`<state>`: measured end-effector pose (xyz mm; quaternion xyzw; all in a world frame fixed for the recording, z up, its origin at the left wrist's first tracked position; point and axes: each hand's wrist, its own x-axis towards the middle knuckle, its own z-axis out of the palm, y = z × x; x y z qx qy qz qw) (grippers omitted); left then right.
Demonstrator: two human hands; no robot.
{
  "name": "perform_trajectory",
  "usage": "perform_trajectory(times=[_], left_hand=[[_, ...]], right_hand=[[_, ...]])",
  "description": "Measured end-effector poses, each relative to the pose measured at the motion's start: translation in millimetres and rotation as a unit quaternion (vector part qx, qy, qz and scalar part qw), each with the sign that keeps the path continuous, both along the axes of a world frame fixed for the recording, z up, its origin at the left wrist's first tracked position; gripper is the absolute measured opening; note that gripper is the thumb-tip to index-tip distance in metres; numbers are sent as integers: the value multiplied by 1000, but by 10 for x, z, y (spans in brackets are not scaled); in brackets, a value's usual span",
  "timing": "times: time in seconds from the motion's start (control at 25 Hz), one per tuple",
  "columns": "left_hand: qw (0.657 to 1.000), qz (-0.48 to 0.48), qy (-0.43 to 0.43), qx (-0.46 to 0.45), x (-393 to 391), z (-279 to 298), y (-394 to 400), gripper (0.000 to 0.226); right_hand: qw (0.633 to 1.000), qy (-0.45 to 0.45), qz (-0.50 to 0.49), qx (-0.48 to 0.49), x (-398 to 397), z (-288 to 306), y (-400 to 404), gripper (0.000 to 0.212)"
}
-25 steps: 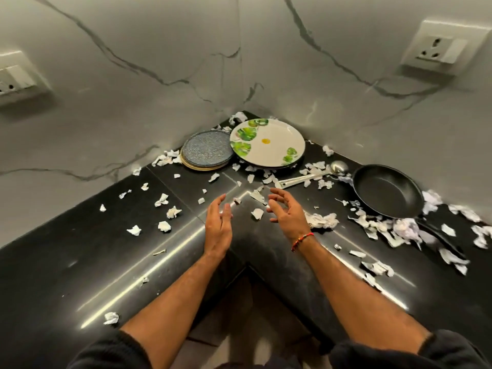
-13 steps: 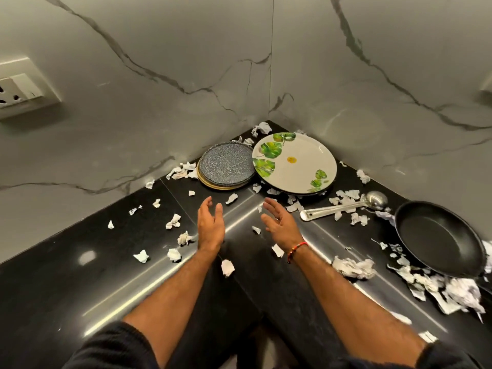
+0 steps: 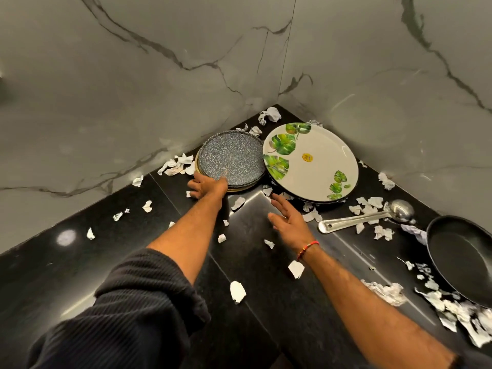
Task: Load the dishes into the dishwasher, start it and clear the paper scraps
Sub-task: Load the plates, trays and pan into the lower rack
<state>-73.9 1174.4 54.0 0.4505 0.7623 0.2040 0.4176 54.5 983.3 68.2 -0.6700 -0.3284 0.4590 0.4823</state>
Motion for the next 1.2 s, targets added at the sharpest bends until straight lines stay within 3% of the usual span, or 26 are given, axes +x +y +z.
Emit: perform_trajectory(times=[0.2,0.44,0.76,0.92,1.2], left_hand=[[997,47,-50,19,-66,33,-100,57],[967,136,-179,121,-627,164,-774,52],[981,46,-44,184,-1020,546,-1862,45],[987,18,-42,151,-948,472,-2180,40],[992,-49,-35,112,-1004,204,-2345,34]], right_hand=[[1000,12,-5,7,-25,56,-147,49],[999,15,8,32,7,202,-473,50],[991,114,-49,56,31,252,-1155,54],[988,145,-53,16,-88,211,-1484,56],[993,114,-19,-36,-355,119,-1766,70]])
